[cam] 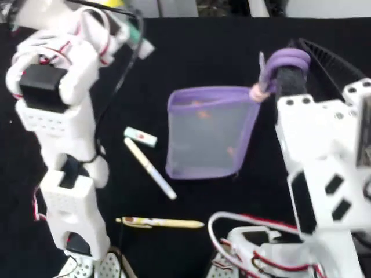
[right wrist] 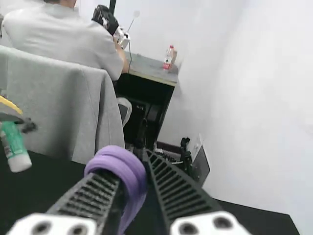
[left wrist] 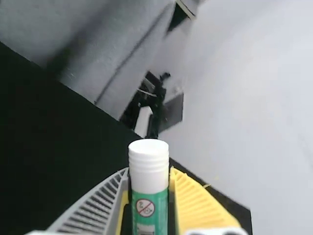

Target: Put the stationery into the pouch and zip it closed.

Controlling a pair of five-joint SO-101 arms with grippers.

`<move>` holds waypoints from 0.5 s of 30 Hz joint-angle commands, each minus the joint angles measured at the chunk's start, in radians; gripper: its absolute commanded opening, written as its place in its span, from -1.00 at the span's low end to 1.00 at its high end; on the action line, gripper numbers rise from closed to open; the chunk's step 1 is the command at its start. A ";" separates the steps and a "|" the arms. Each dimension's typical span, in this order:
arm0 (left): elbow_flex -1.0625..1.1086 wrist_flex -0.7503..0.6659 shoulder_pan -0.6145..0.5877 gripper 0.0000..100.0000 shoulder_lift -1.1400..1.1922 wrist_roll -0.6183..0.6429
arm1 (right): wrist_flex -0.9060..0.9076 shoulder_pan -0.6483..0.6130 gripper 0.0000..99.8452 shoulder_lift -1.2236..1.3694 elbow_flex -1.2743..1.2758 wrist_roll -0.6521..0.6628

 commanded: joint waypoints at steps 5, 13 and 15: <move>-0.042 0.006 0.179 -0.94 -0.049 -0.097 | -0.011 -0.017 -0.98 0.002 -0.027 -0.009; -0.042 0.006 0.288 -0.94 -0.087 -0.098 | -0.063 -0.012 -0.98 0.002 0.024 -0.008; -0.042 0.008 0.302 -0.94 -0.137 -0.100 | -0.106 -0.012 -0.98 0.002 0.082 -0.009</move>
